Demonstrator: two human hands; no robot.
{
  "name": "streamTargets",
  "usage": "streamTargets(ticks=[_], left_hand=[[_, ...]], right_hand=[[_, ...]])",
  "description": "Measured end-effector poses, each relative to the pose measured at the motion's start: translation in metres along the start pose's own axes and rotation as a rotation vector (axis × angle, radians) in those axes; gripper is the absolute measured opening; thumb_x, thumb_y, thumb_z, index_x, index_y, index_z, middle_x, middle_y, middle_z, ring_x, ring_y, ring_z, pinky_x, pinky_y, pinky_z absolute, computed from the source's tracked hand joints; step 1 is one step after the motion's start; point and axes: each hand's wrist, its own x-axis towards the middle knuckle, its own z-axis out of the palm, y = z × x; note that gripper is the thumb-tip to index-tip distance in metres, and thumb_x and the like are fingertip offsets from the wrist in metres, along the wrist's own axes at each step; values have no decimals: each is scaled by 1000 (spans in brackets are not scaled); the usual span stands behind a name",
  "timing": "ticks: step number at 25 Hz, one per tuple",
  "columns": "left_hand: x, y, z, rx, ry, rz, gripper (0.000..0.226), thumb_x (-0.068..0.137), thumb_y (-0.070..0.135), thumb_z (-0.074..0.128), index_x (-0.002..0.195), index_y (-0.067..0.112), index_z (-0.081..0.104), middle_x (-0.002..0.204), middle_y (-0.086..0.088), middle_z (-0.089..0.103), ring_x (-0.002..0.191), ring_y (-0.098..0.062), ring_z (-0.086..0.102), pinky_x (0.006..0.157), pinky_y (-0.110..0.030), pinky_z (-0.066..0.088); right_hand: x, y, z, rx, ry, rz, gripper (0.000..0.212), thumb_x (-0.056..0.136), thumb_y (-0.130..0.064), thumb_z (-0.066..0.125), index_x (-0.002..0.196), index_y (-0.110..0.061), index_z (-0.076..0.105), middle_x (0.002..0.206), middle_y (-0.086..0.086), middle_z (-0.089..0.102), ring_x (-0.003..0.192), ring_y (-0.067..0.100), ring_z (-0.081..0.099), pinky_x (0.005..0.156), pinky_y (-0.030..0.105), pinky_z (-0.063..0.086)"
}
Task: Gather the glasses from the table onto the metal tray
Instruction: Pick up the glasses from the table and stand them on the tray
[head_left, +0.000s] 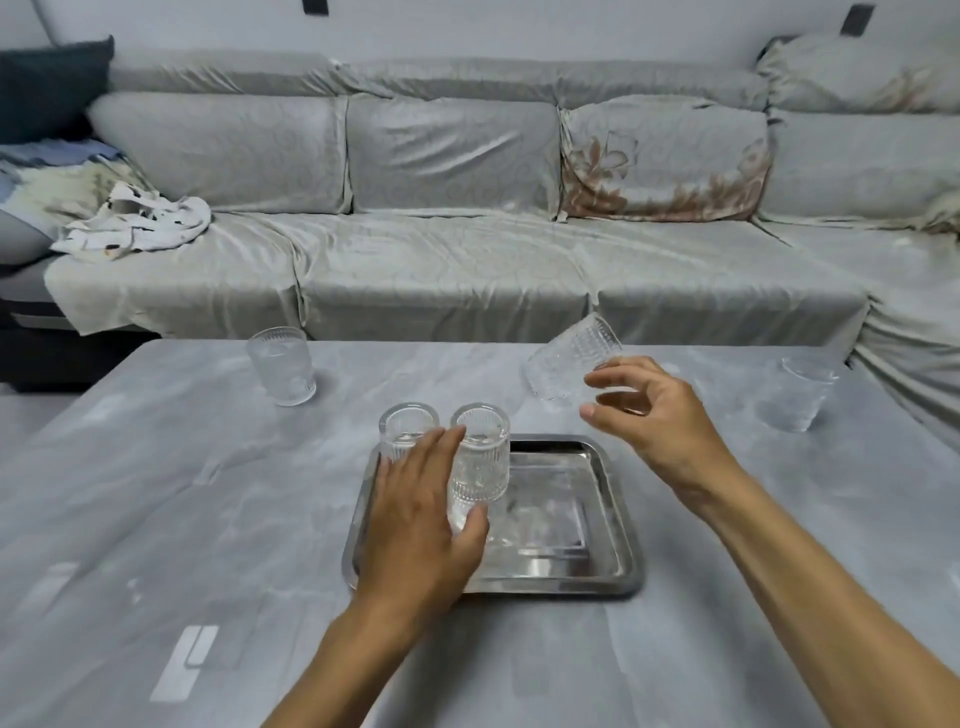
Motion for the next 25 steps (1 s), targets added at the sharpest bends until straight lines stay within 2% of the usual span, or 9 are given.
streamTargets(ticks=[3, 6, 9, 11, 13, 15, 18, 22, 25], left_hand=[[-10, 19, -13, -563, -46, -219, 83, 68, 39, 82, 137, 42, 36, 130, 23, 52, 115, 3, 52, 92, -15, 43], [-7, 23, -18, -840, 48, -307, 69, 63, 24, 89, 121, 30, 53, 113, 5, 69, 97, -5, 68, 74, -19, 55], [-4, 24, -25, -689, 153, -267, 67, 57, 32, 91, 114, 31, 56, 111, 1, 68, 97, -15, 68, 82, -37, 57], [-1, 25, -25, -613, 187, -226, 68, 55, 38, 89, 113, 35, 55, 111, 5, 66, 98, -16, 66, 84, -42, 56], [2, 28, -20, -583, 144, -150, 70, 55, 36, 88, 117, 35, 55, 111, 9, 66, 100, -11, 65, 85, -35, 56], [2, 30, -12, -621, 64, -117, 74, 60, 35, 86, 125, 36, 51, 115, 13, 64, 105, -4, 62, 85, -21, 52], [9, 24, -6, -511, -46, -76, 65, 77, 43, 71, 135, 38, 43, 129, 18, 56, 118, 4, 50, 93, -7, 39], [16, -8, 4, 180, -99, 98, 55, 91, 41, 48, 143, 29, 34, 159, 2, 23, 145, -20, 19, 117, -45, 18], [12, -23, 13, 288, -220, 27, 60, 93, 48, 35, 148, 33, 19, 163, 5, 6, 148, -17, 0, 119, -49, 1]], right_hand=[[-52, -20, 17, 462, -124, 77, 33, 58, -24, 87, 88, -17, 75, 105, -10, 68, 91, 20, 70, 83, 28, 57], [-70, -25, 41, 602, -216, 202, 27, 56, -18, 87, 78, -18, 73, 90, -3, 70, 82, 28, 68, 89, 44, 56], [-71, -24, 54, -8, -33, -85, 31, 67, -7, 79, 89, -23, 63, 100, -3, 62, 88, 23, 64, 81, 33, 56], [-72, -17, 66, -545, 55, -377, 57, 68, -19, 72, 121, -27, 51, 129, -3, 50, 113, 19, 54, 93, 32, 46], [-71, -10, 71, -737, 94, -469, 71, 71, -34, 68, 136, -27, 40, 141, -1, 46, 122, 22, 47, 98, 38, 42], [-66, 2, 68, -757, 195, -433, 70, 69, -47, 66, 132, -26, 46, 132, -4, 54, 116, 21, 48, 92, 39, 43], [-54, 23, 61, -551, 253, -134, 75, 60, -51, 79, 124, -23, 54, 120, -5, 64, 106, 22, 52, 87, 37, 45], [-37, 55, 66, -310, 189, 190, 72, 58, -41, 86, 120, -25, 53, 115, -3, 66, 108, 23, 57, 90, 42, 50], [-28, 70, 77, -289, 154, 227, 64, 58, -39, 86, 112, -29, 54, 111, -7, 62, 105, 18, 60, 88, 36, 51]])
